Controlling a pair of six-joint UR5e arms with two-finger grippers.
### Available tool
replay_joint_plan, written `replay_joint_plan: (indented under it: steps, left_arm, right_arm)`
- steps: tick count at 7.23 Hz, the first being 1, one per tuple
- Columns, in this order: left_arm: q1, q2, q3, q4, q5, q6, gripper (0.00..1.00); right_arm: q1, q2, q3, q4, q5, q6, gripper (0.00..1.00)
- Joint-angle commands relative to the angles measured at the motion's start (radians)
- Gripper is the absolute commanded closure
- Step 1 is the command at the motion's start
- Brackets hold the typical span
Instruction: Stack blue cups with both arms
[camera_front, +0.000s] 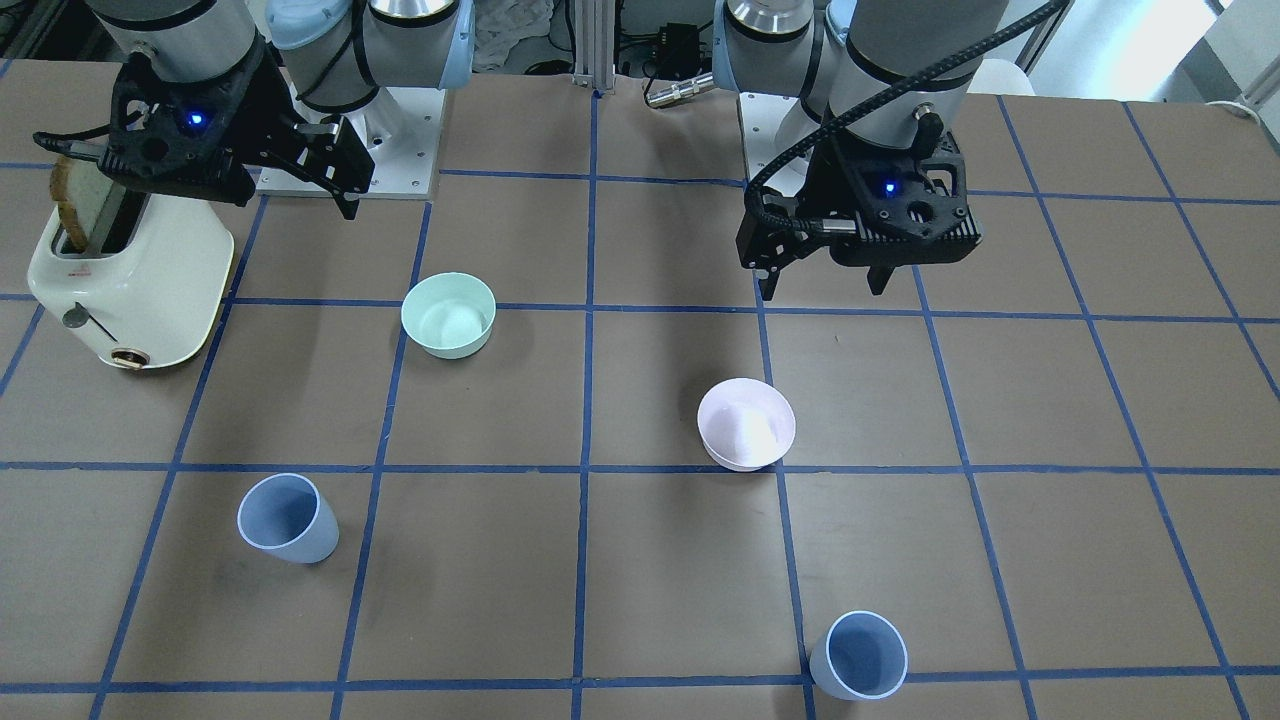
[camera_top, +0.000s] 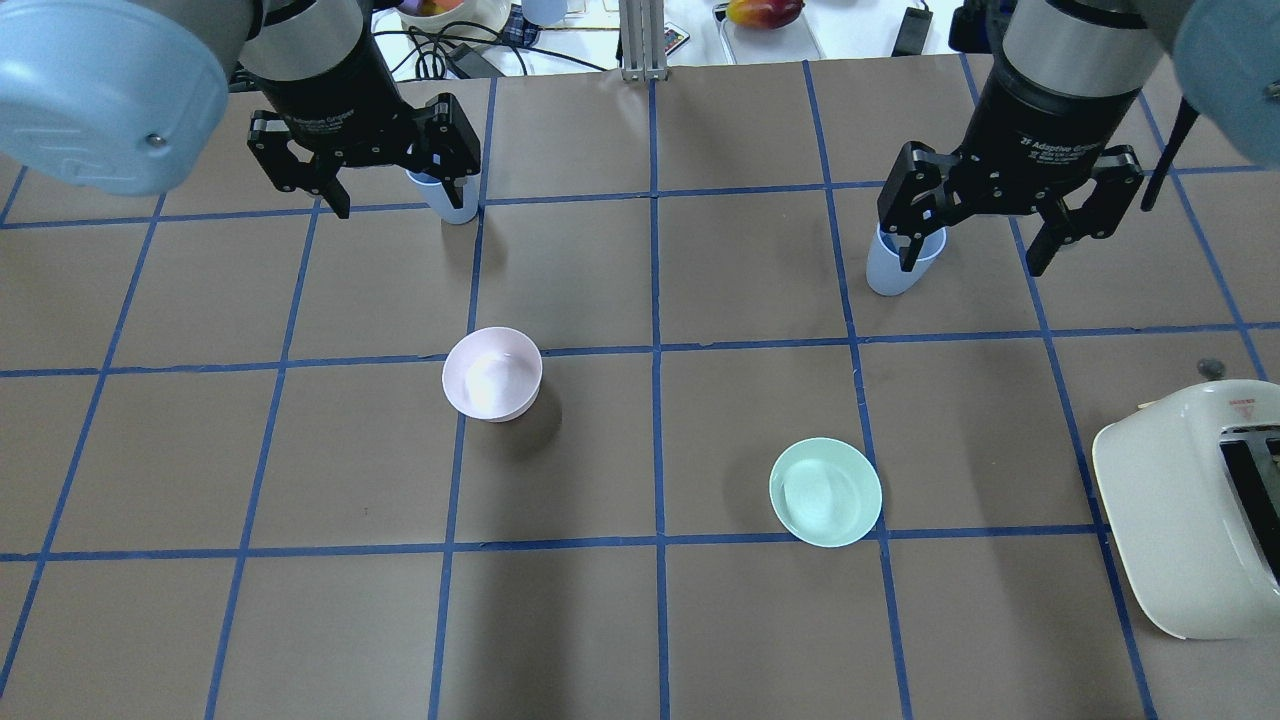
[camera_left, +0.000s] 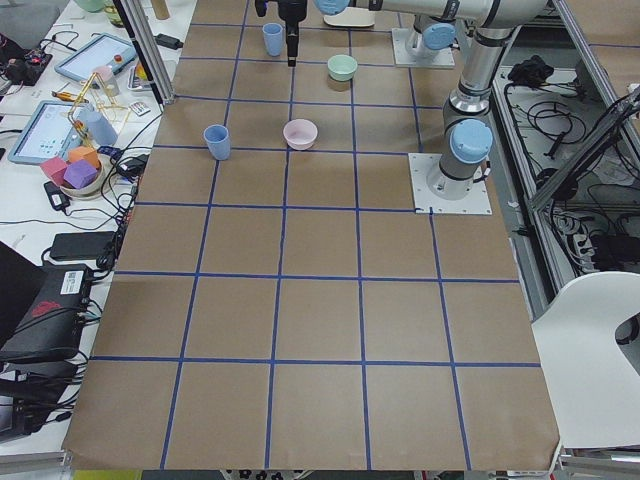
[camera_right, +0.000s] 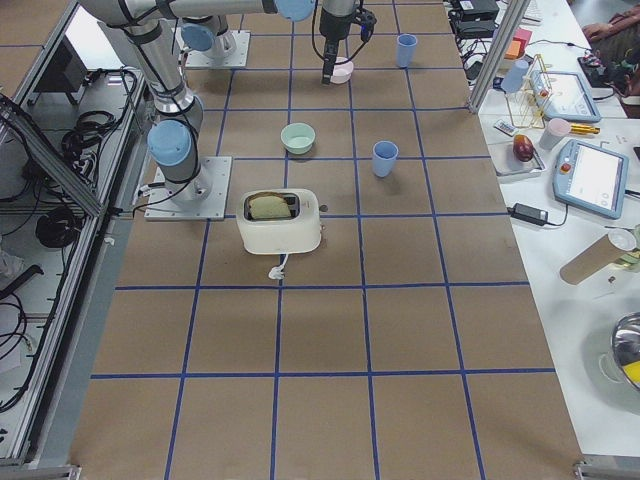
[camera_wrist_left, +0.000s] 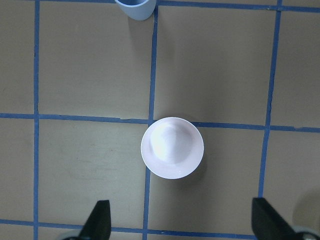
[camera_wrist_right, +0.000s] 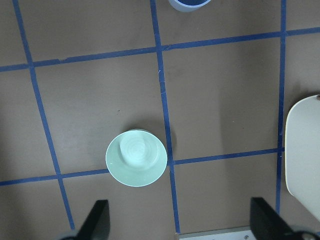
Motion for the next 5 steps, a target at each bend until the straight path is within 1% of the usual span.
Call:
replay_joint_plan:
  steps: [1, 4, 5]
  left_arm:
    - [0.0, 0.0, 0.0, 0.0, 0.0, 0.0, 0.0]
    - [0.002, -0.011, 0.013, 0.014, 0.0, 0.015, 0.0]
    - [0.003, -0.071, 0.015, 0.082, -0.002, 0.026, 0.0]
  right_arm:
    - [0.0, 0.001, 0.002, 0.0, 0.0, 0.0, 0.0]
    - [-0.002, -0.001, 0.005, 0.0, -0.008, -0.003, 0.0]
    - [-0.002, 0.004, -0.001, -0.002, -0.002, -0.003, 0.0]
